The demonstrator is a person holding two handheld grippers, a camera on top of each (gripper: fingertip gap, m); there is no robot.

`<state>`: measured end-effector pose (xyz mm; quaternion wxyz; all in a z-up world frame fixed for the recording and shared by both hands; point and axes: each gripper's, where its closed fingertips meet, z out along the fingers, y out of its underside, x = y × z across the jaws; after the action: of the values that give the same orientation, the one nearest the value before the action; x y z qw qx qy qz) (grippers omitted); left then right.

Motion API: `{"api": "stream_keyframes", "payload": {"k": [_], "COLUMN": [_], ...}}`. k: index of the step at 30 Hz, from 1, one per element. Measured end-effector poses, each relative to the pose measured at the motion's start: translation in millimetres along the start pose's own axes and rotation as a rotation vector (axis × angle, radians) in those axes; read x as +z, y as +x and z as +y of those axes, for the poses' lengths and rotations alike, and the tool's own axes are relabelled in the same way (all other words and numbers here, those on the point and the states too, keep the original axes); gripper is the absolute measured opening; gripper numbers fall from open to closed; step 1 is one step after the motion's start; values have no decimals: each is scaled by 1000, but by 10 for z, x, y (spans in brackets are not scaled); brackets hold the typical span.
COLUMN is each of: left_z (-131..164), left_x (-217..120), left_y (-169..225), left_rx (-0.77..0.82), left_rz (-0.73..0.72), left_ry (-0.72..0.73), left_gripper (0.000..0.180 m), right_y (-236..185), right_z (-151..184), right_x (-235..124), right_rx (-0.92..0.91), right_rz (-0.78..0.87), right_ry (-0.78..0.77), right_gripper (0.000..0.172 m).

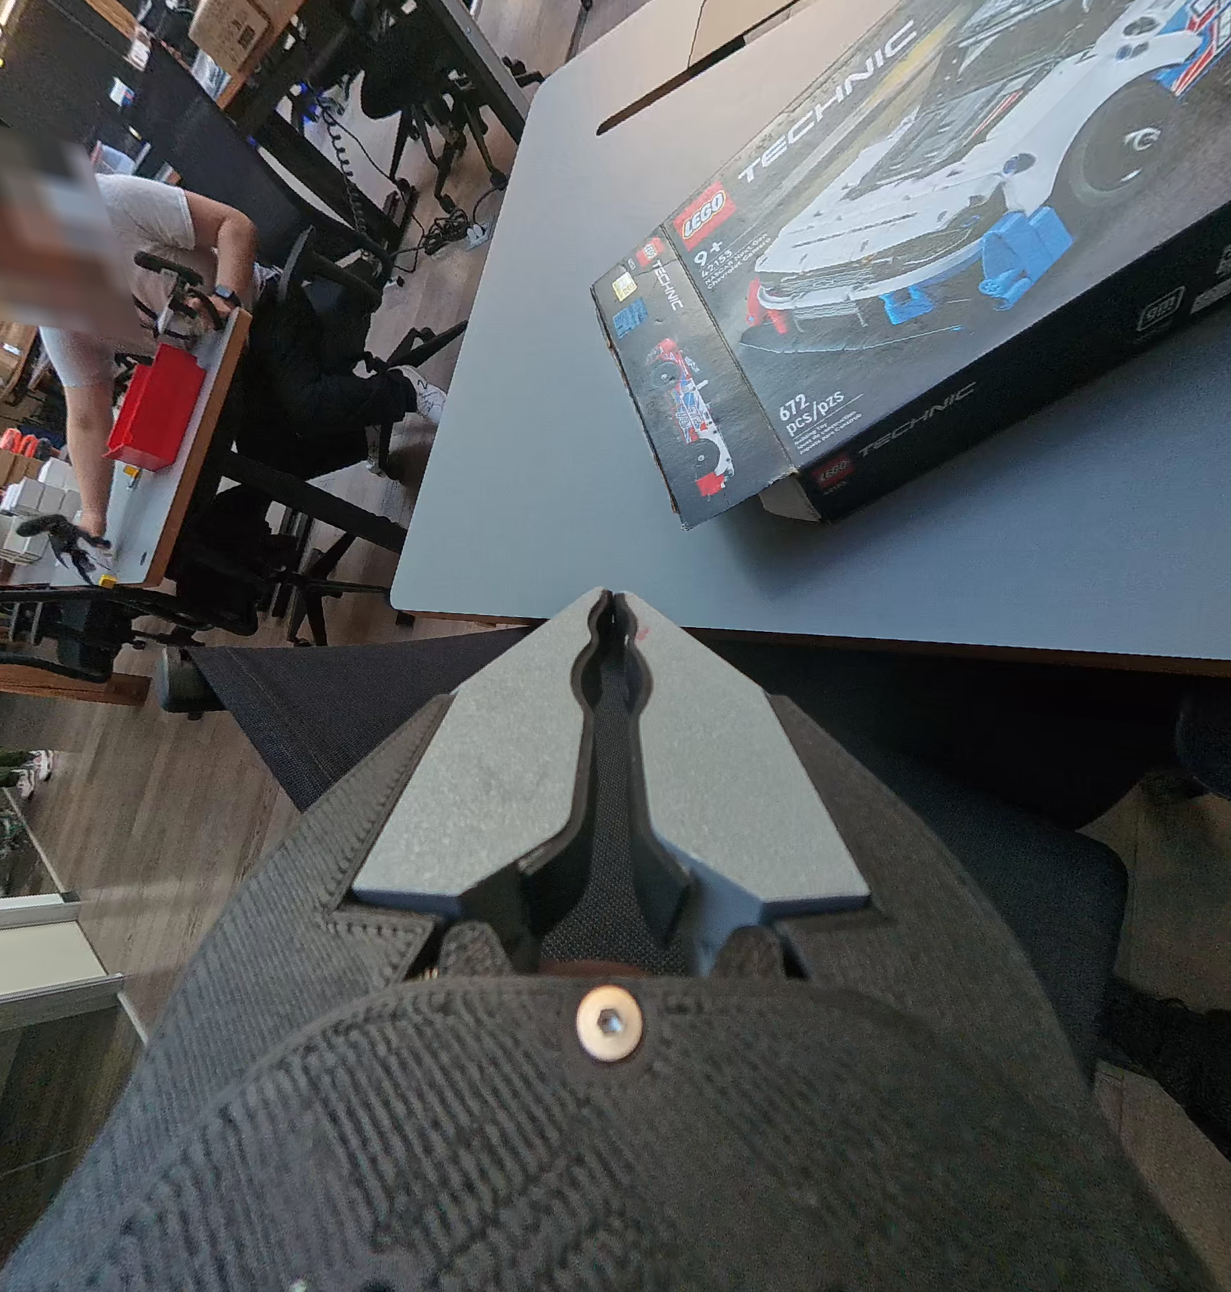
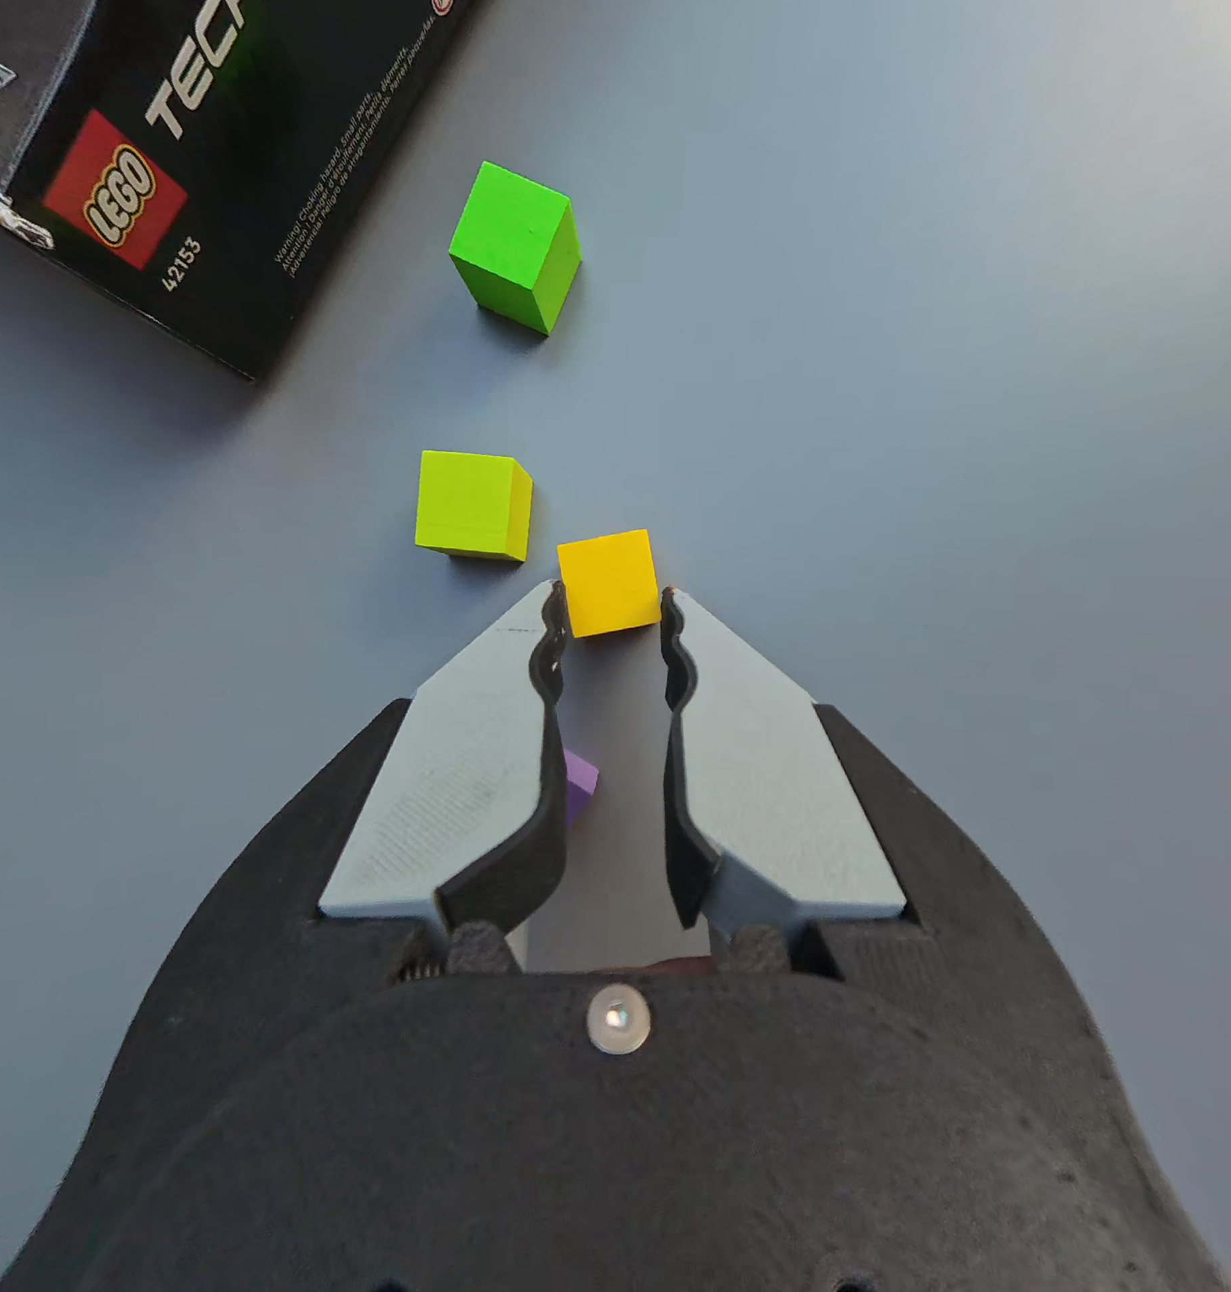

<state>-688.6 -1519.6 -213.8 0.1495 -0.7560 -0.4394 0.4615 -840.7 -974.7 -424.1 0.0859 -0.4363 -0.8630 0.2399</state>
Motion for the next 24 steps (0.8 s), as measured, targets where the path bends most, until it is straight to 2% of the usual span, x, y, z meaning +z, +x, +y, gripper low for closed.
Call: {"api": "stream_keyframes", "payload": {"k": [12,19,24], "left_z": [1,-7,-10], "left_x": [1,-7,-7], "left_y": [13,5,4], "left_rx": [6,0,-1], "left_rz": [8,6,7], "left_ry": [-1,5,6], "left_gripper": [0,0,0], "right_y": [-6,-64,-165], "right_z": [26,1,141], "right_x": [-21,-368,-584], "right_rx": [2,-53,-219], "right_rz": [-5,-96,-130], "right_ry": [-9,23,-21], "right_gripper": [24,24,24]}}
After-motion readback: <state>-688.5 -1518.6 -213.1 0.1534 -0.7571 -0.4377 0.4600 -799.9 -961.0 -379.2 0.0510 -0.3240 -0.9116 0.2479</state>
